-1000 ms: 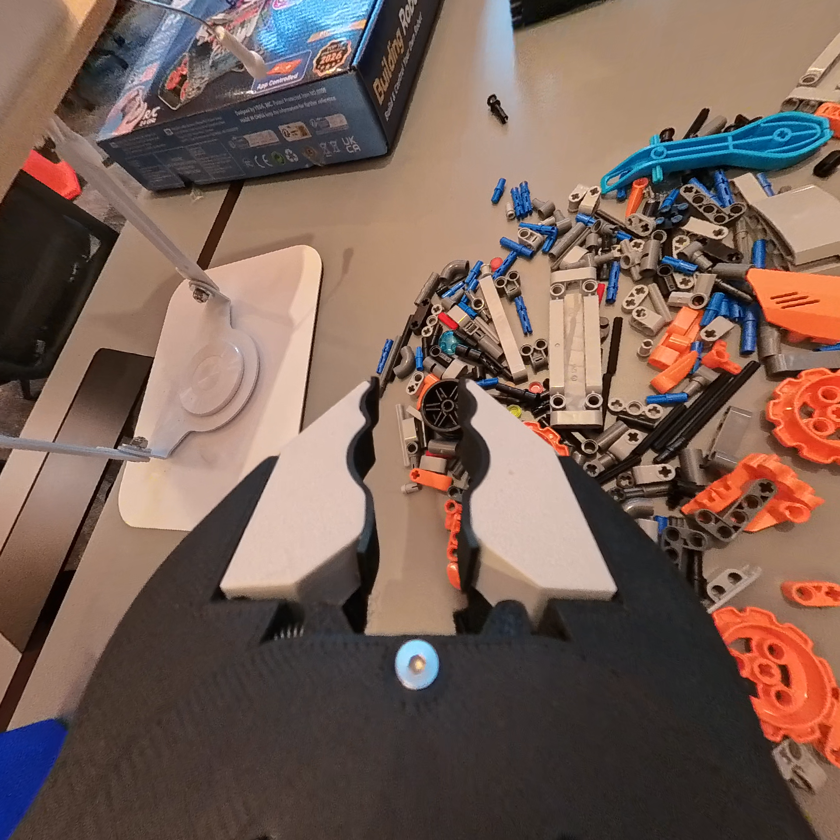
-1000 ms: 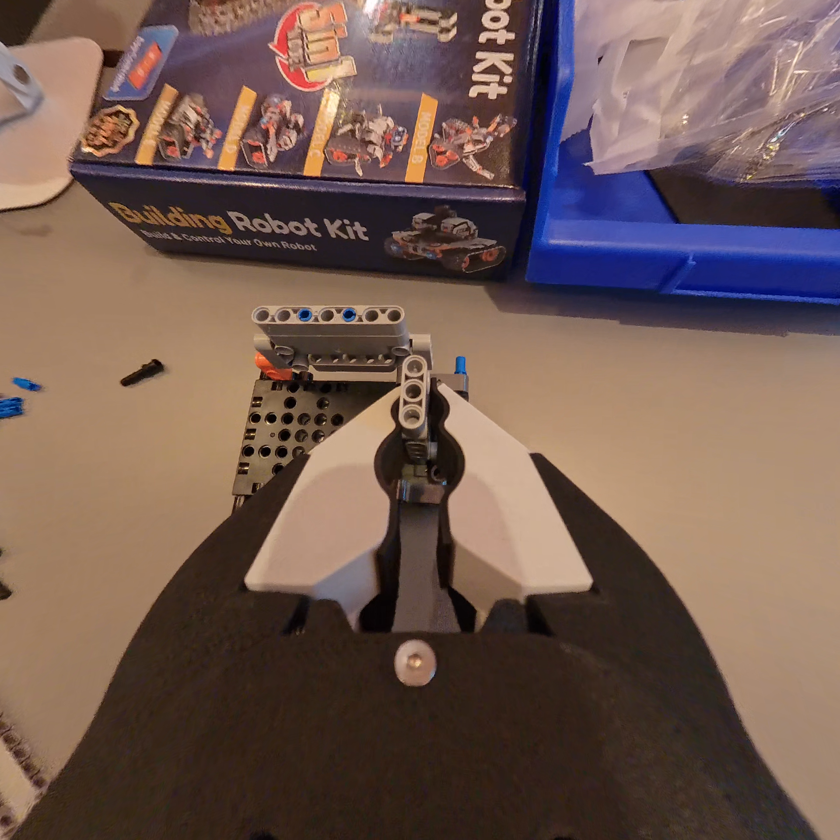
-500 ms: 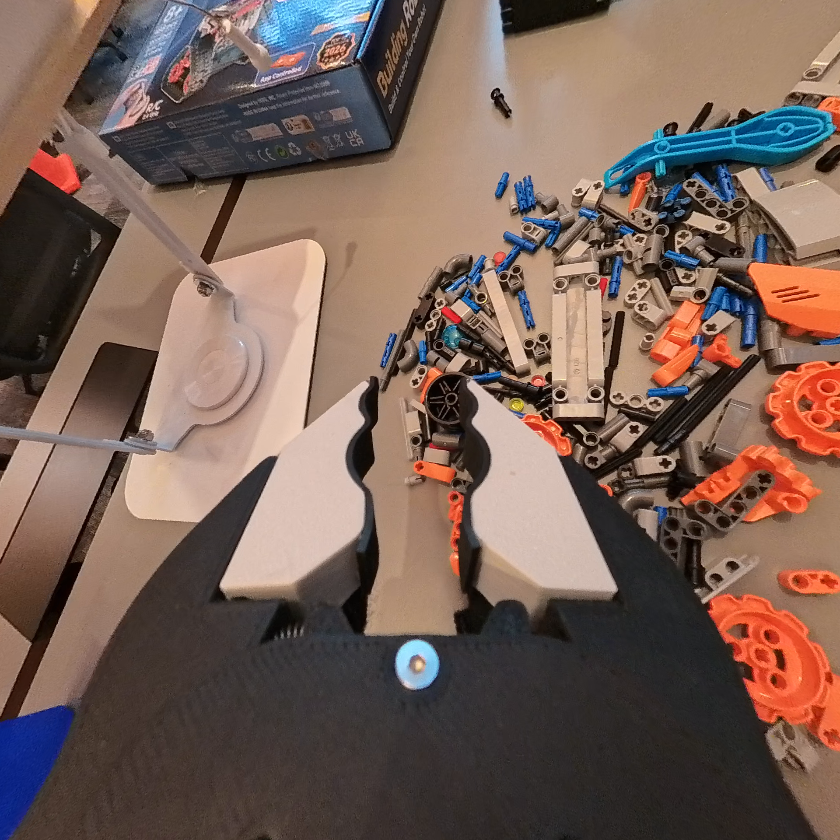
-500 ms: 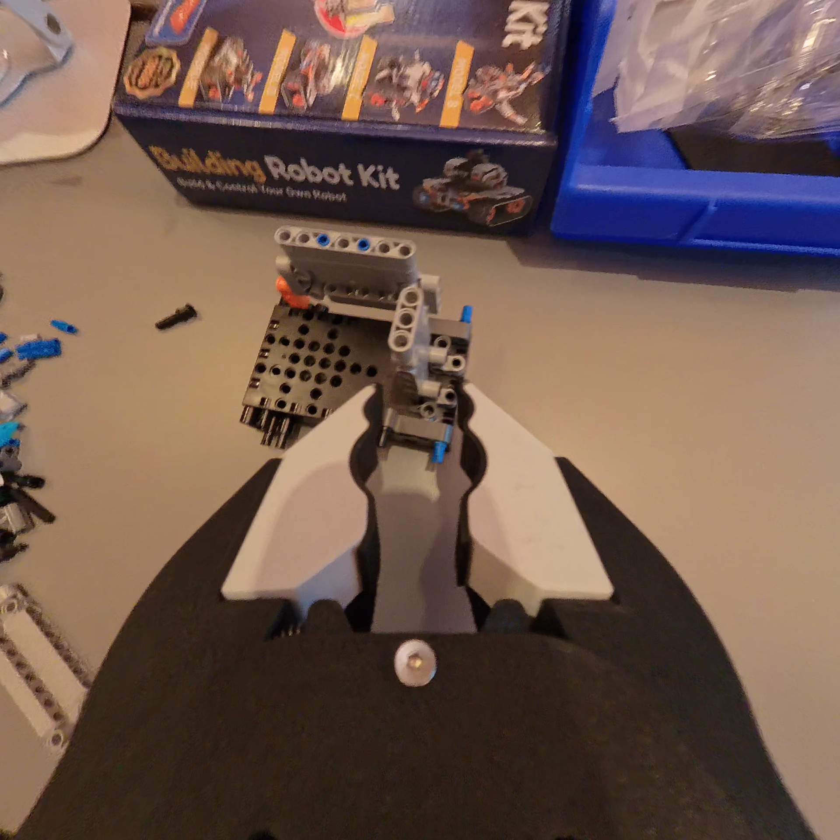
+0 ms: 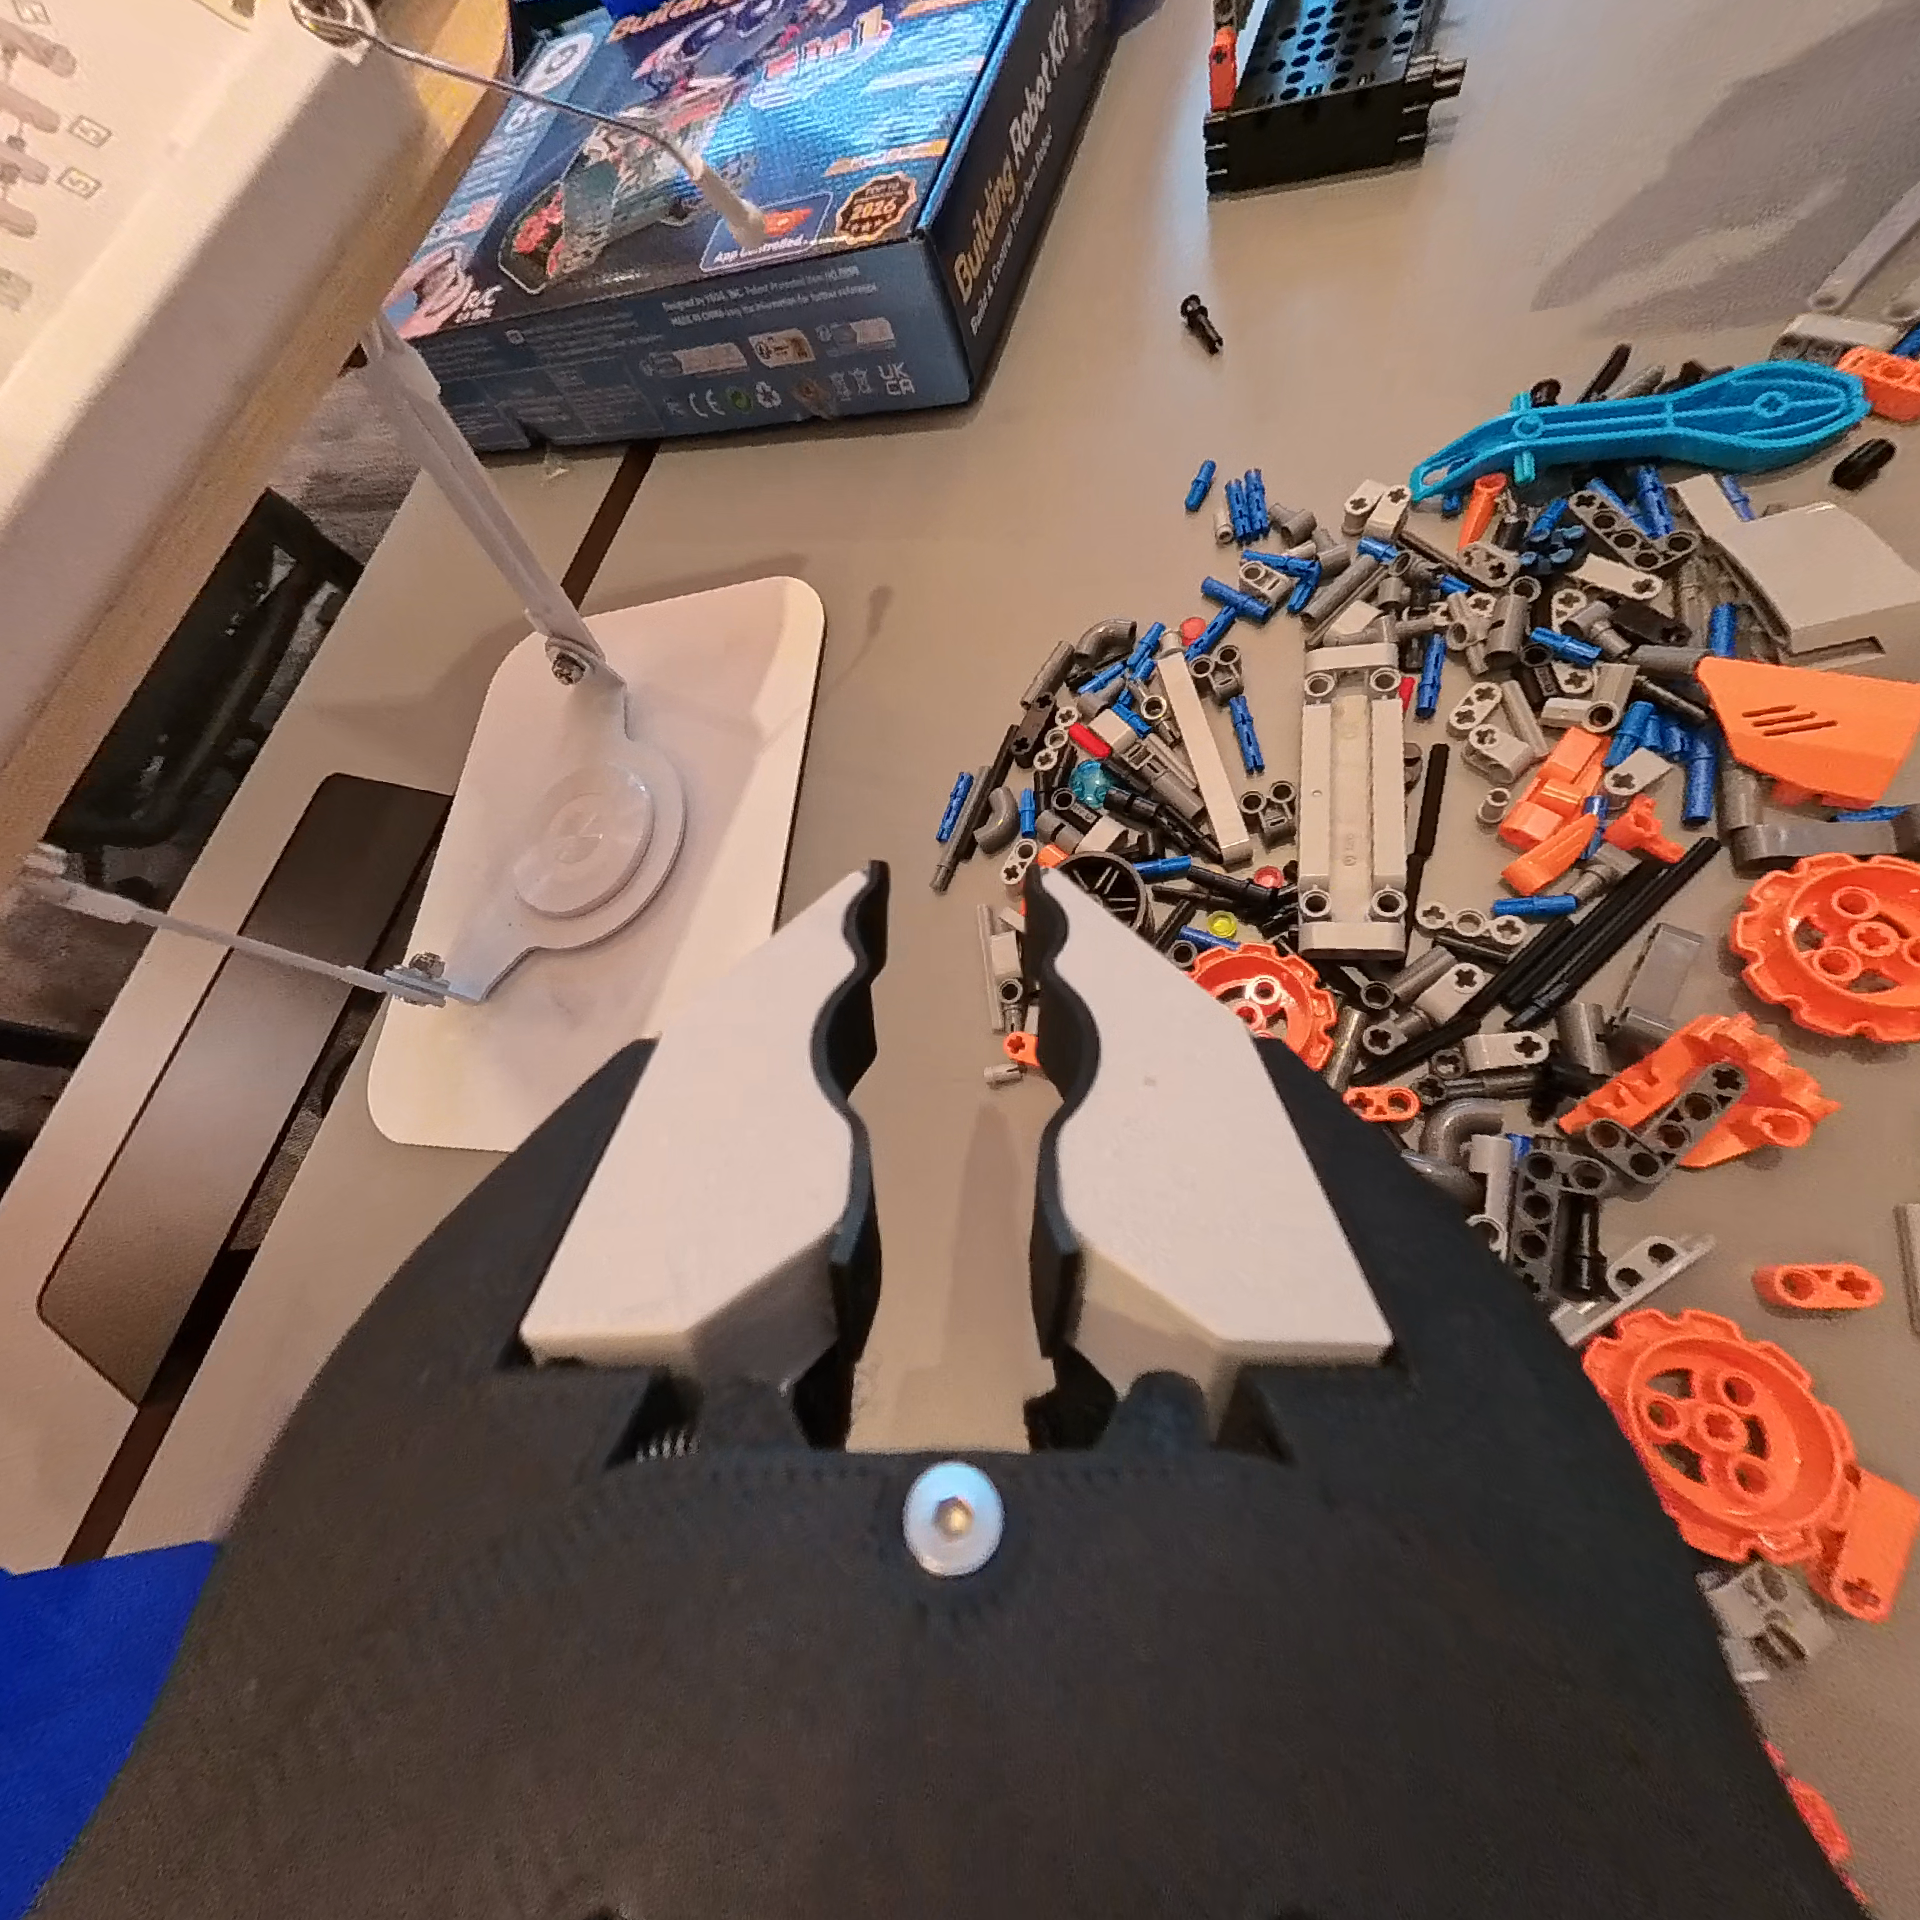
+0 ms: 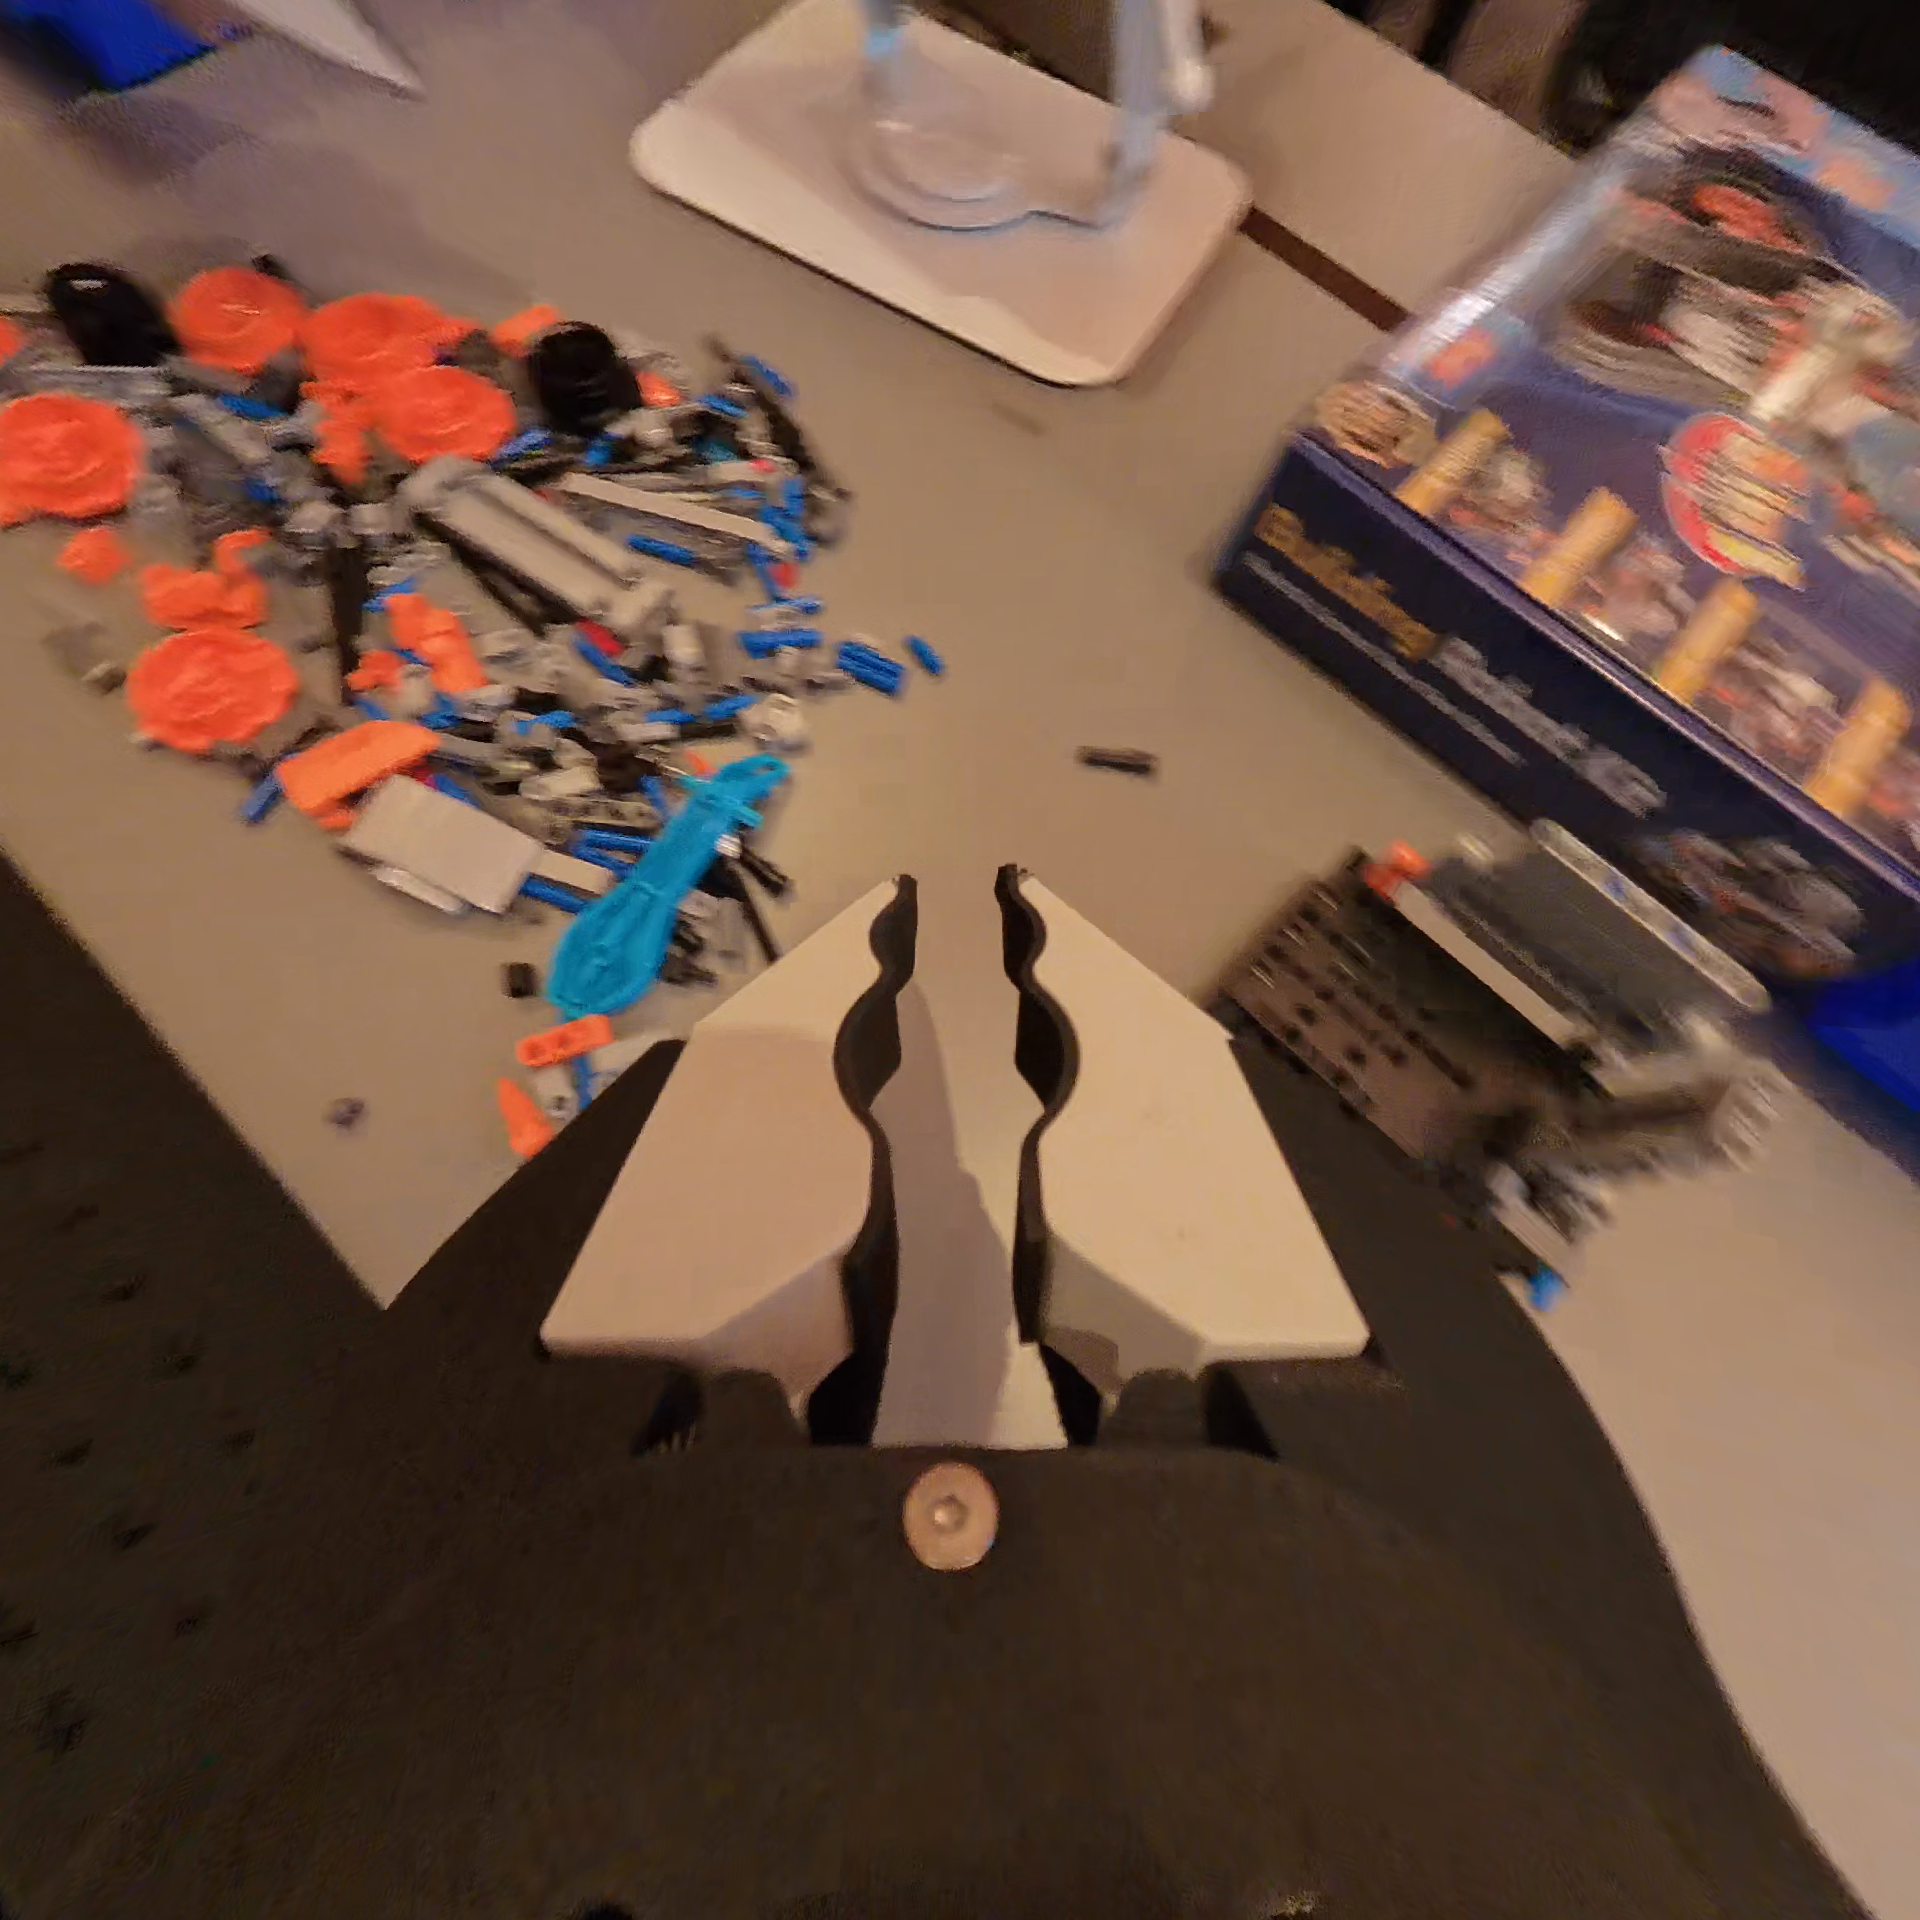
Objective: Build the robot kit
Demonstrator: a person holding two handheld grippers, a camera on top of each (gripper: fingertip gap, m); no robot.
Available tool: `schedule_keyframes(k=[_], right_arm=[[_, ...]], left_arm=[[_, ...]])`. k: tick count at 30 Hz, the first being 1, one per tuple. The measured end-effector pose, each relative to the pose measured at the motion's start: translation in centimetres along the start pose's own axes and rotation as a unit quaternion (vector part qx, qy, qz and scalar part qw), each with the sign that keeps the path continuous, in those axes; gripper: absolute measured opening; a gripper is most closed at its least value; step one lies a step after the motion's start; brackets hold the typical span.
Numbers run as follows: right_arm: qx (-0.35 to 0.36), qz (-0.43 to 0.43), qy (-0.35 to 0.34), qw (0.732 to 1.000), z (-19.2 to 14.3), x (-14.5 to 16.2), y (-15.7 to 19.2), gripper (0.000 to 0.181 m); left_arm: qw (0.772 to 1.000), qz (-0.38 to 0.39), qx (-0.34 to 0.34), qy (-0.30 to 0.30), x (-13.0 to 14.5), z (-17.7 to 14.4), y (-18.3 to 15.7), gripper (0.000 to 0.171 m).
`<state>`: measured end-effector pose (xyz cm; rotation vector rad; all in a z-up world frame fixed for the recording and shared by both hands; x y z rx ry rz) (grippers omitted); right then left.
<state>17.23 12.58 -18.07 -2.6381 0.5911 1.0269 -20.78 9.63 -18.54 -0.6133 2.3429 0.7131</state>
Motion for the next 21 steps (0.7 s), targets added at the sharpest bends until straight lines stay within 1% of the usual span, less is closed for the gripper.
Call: schedule_keyframes(k=[4, 8, 11, 15, 17, 21], right_arm=[[-0.059, -0.062, 0.015, 0.996, 3.5, -3.0, 3.4, 0.02], [-0.071, -0.136, 0.053, 0.987, 7.0, -5.6, 5.5, 0.022], [-0.104, -0.159, 0.062, 0.98, 8.6, -7.0, 6.5, 0.022], [-0.161, -0.186, 0.06, 0.967, 10.1, -8.2, 8.5, 0.03], [-0.189, -0.206, 0.056, 0.958, 10.8, -8.8, 10.1, 0.035], [-0.227, -0.238, 0.054, 0.943, 12.2, -10.2, 13.1, 0.034]], left_arm=[[1.0, 0.003, 0.003, 0.008, 0.1, 0.3, -0.2, 0.022], [1.0, 0.006, 0.005, 0.02, 0.3, 0.6, -0.3, 0.023], [1.0, 0.006, 0.005, 0.022, 0.4, 0.5, -0.2, 0.023], [1.0, 0.0, 0.008, 0.027, 0.7, 0.7, -0.1, 0.024], [1.0, -0.004, 0.009, 0.026, 0.7, 0.8, 0.0, 0.028], [1.0, -0.019, -0.007, 0.014, 0.5, 0.6, 0.2, 0.045]])
Point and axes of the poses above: each gripper's, where its closed fingertips meet, z out along the fingers, x out of its underside, y = z × x across the jaws, the point moved 10 cm from there along -z, back along the fingers, and after that the axes turned 8 degrees about y, right-handed, at the moved point
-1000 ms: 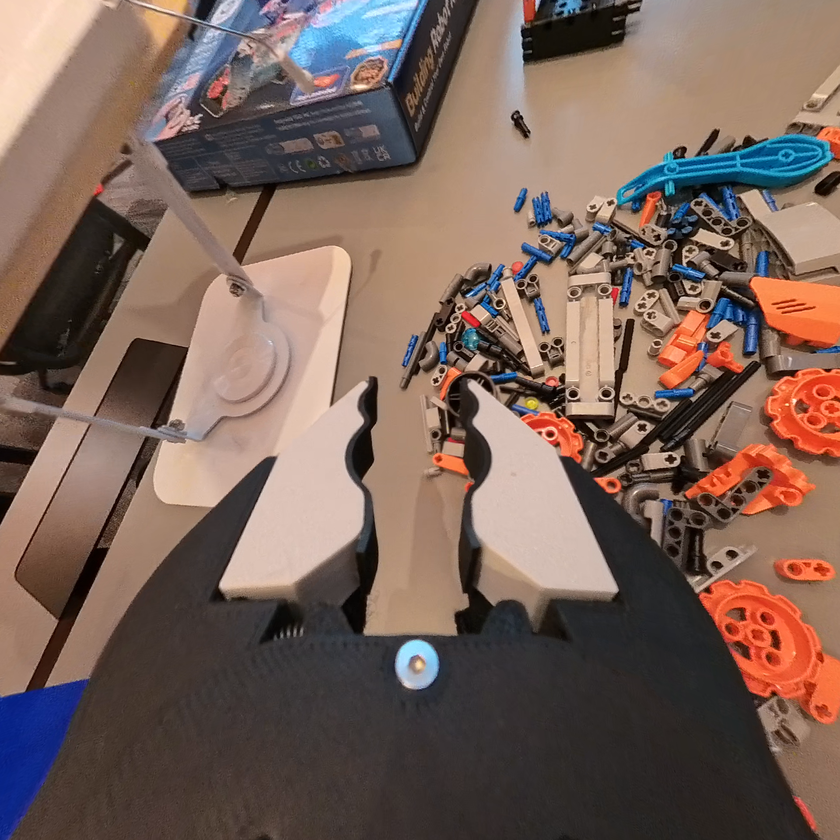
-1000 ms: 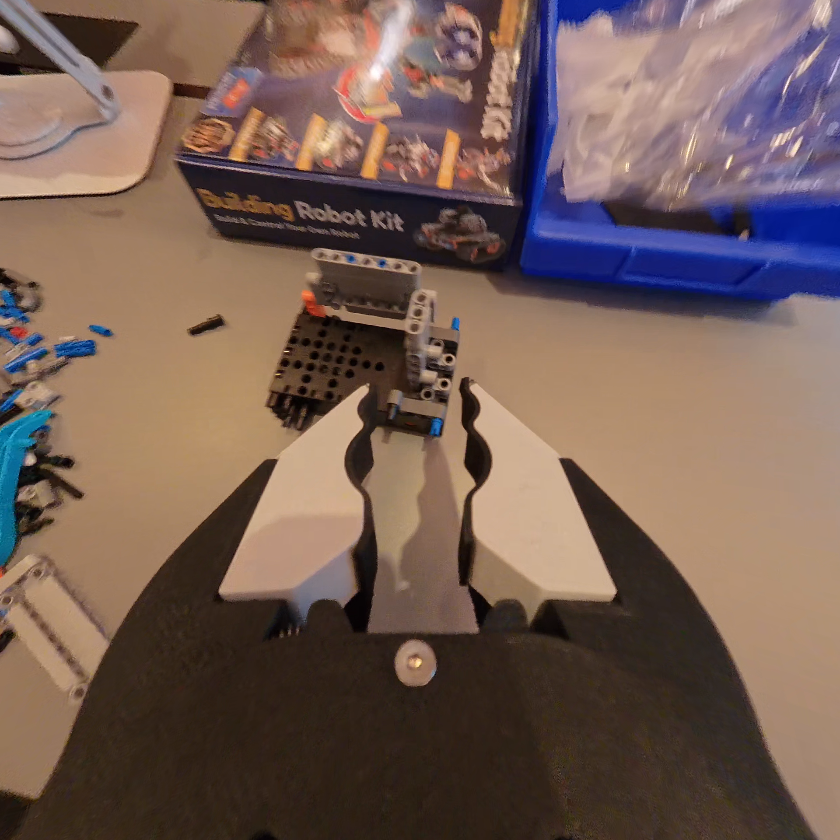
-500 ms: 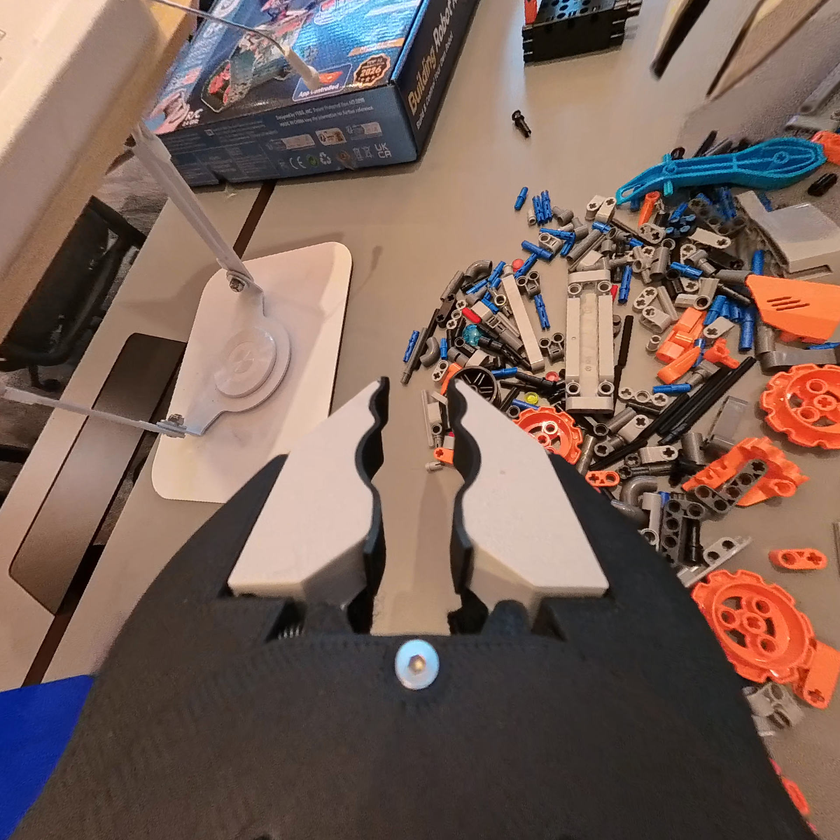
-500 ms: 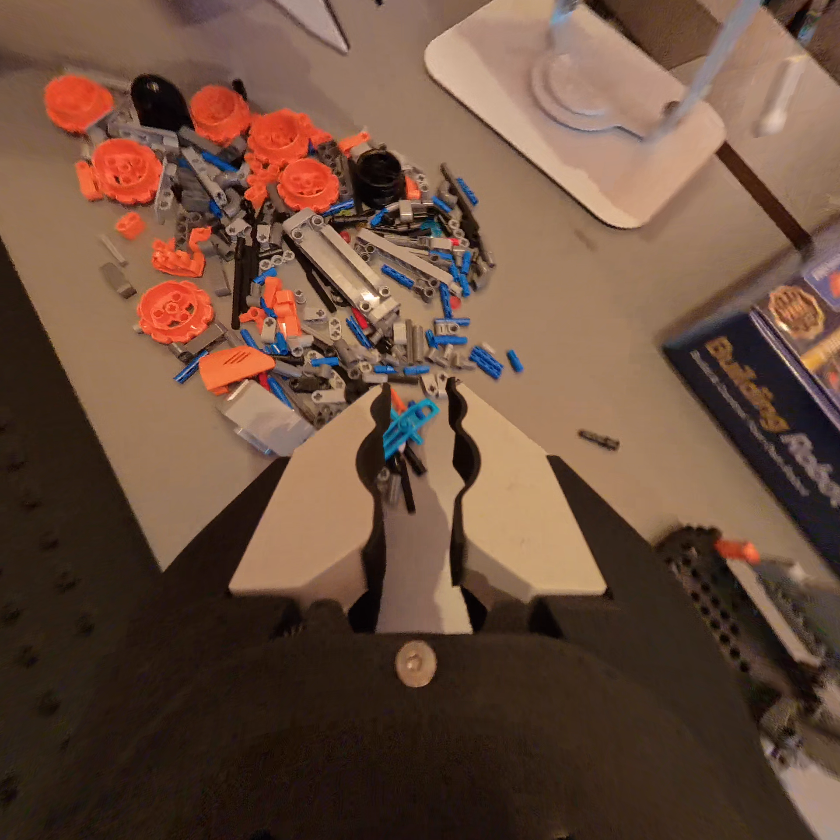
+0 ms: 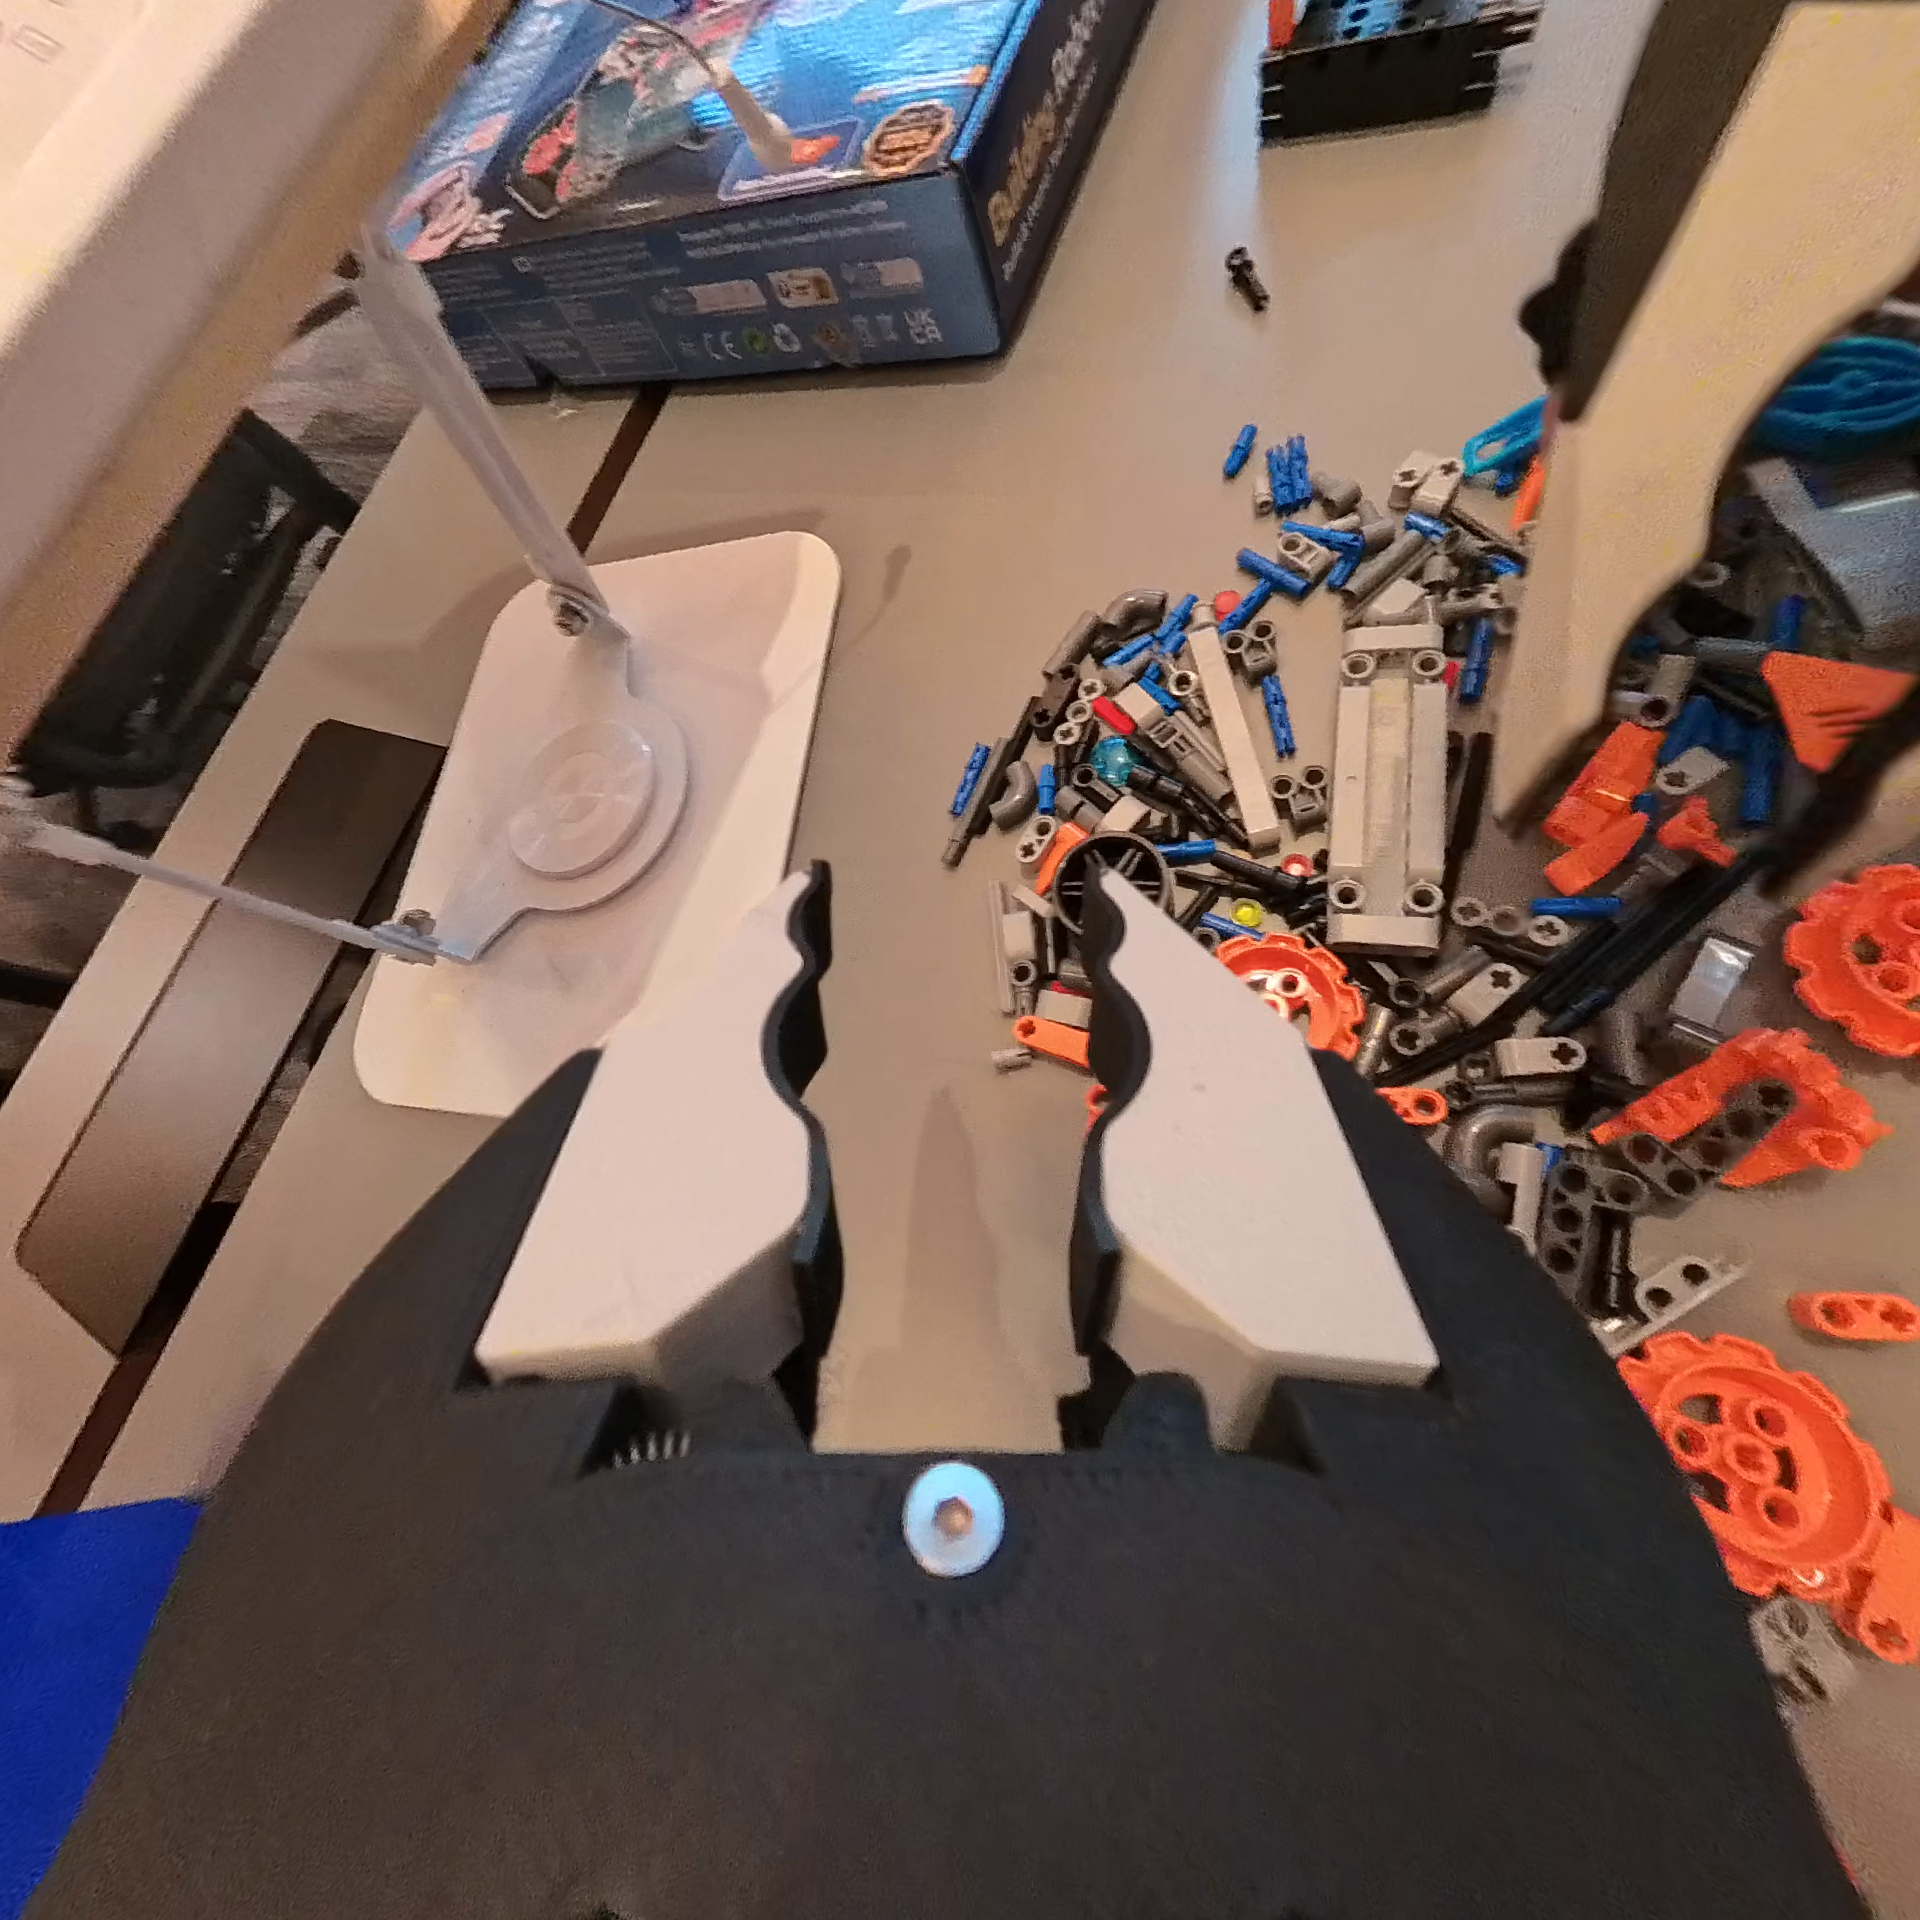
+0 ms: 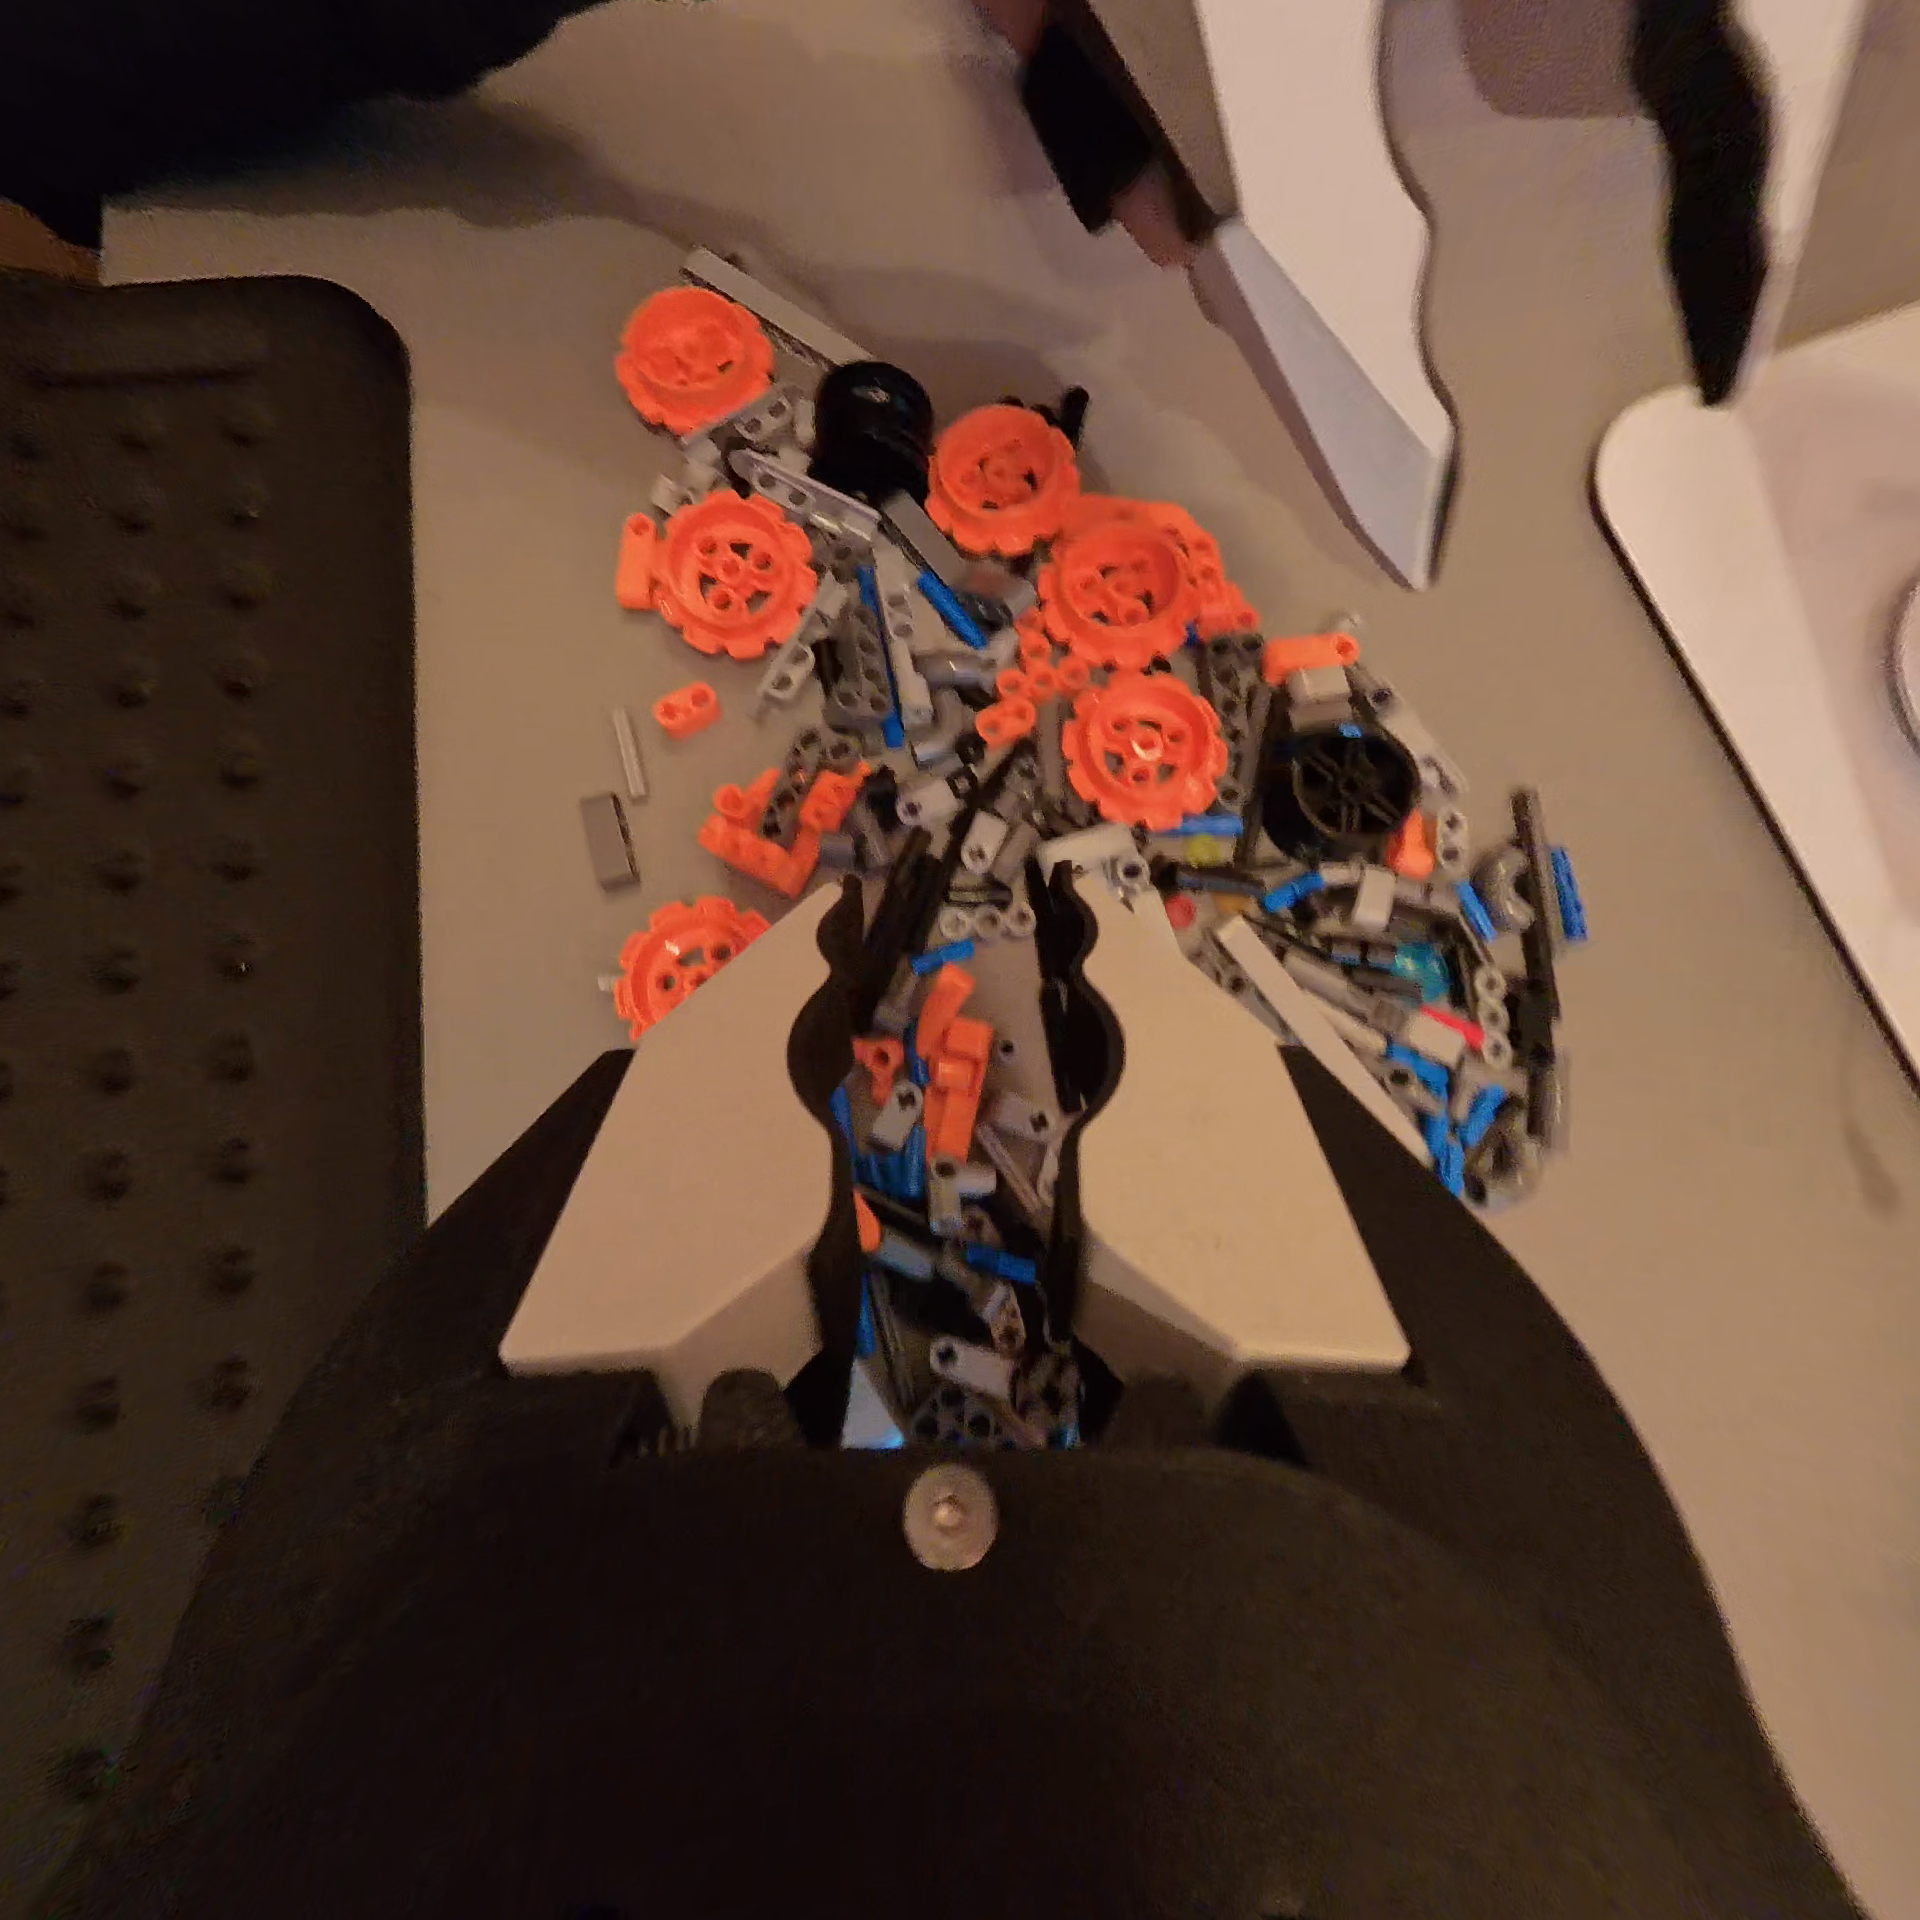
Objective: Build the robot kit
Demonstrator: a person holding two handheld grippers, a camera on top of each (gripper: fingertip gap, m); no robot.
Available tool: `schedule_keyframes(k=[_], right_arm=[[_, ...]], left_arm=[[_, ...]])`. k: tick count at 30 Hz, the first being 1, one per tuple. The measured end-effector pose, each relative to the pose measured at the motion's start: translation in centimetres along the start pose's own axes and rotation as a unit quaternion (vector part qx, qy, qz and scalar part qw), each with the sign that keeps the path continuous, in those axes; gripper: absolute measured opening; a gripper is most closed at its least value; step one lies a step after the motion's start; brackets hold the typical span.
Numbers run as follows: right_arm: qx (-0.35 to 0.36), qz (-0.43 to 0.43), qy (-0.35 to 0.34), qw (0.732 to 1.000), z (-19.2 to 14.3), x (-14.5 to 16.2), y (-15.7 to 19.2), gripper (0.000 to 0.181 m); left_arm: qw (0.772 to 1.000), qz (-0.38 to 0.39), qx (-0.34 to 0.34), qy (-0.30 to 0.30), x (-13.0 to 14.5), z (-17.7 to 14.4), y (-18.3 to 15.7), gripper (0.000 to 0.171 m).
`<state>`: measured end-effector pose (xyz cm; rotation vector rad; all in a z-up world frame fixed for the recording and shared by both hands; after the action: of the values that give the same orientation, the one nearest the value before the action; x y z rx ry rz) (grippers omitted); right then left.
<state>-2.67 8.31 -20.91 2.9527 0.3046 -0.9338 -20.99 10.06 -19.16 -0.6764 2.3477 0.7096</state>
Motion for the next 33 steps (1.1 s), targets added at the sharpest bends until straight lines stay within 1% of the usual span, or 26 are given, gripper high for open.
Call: schedule_keyframes(k=[2, 3, 5, 7, 10, 11, 13, 15, 17, 19, 21, 24, 28, 31, 33], right_arm=[[-0.006, -0.01, 0.003, 1.0, 0.8, -1.0, 0.3, 0.032], [-0.011, -0.015, 0.002, 1.0, 1.1, -1.4, 0.4, 0.032], [-0.022, -0.019, 0.002, 1.0, 1.8, -2.2, 0.7, 0.031], [-0.021, -0.023, 0.008, 0.999, 2.5, -2.7, 0.9, 0.027], [-0.019, -0.029, 0.019, 0.999, 3.6, -3.5, 1.1, 0.02], [-0.013, -0.034, 0.027, 0.999, 4.0, -3.6, 1.2, 0.019], [0.012, -0.034, 0.035, 0.999, 4.8, -3.9, 0.9, 0.009], [-0.007, -0.028, 0.034, 0.999, 5.4, -4.2, 0.8, 0.008], [-0.008, -0.027, 0.043, 0.999, 5.9, -4.2, 0.6, 0.009], [-0.023, -0.02, 0.039, 0.999, 6.1, -4.3, 0.5, 0.008], [-0.024, -0.017, 0.041, 0.999, 6.2, -4.3, 0.3, 0.01], [-0.017, -0.01, 0.049, 0.999, 6.1, -4.2, 0.0, 0.0], [-0.027, 0.02, 0.033, 0.999, 5.4, -3.7, -0.6, 0.0], [-0.043, 0.013, 0.012, 0.999, 5.0, -3.9, -0.5, 0.009], [-0.044, 0.007, 0.015, 0.999, 5.5, -4.4, -0.2, 0.015]], left_arm=[[1.0, -0.002, -0.014, 0.0, -0.1, -0.3, 0.2, 0.05], [1.0, -0.004, -0.015, -0.004, -0.1, -0.4, 0.3, 0.049], [1.0, -0.007, -0.015, -0.013, -0.2, -0.7, 0.4, 0.04], [1.0, -0.001, -0.021, -0.01, -0.2, -0.9, 0.4, 0.034], [1.0, 0.003, -0.025, -0.009, -0.3, -1.0, 0.4, 0.032], [1.0, 0.003, -0.028, -0.009, -0.3, -1.1, 0.4, 0.032], [1.0, 0.002, -0.029, -0.011, -0.4, -1.2, 0.4, 0.032], [0.999, 0.002, -0.03, -0.014, -0.4, -1.3, 0.5, 0.032], [0.999, 0.002, -0.029, -0.016, -0.5, -1.4, 0.5, 0.032], [0.999, 0.003, -0.028, -0.016, -0.5, -1.4, 0.5, 0.032], [0.999, 0.005, -0.028, -0.016, -0.5, -1.5, 0.4, 0.032], [0.999, 0.006, -0.028, -0.016, -0.5, -1.4, 0.4, 0.032], [0.999, 0.004, -0.028, -0.017, -0.5, -1.5, 0.5, 0.032], [0.999, 0.001, -0.027, -0.018, -0.5, -1.5, 0.5, 0.032], [1.0, 0.002, -0.026, -0.017, -0.4, -1.5, 0.5, 0.032]])
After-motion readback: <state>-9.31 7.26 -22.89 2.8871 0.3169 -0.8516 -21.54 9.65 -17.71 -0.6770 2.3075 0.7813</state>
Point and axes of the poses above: each gripper's, where its closed fingertips meet, z out along the fingers, x out of its underside, y = z × x across the jaws, the point moved 10 cm from there along -z, back along the fingers, and after that the axes turned 8 degrees about y, right-handed, at the moved point
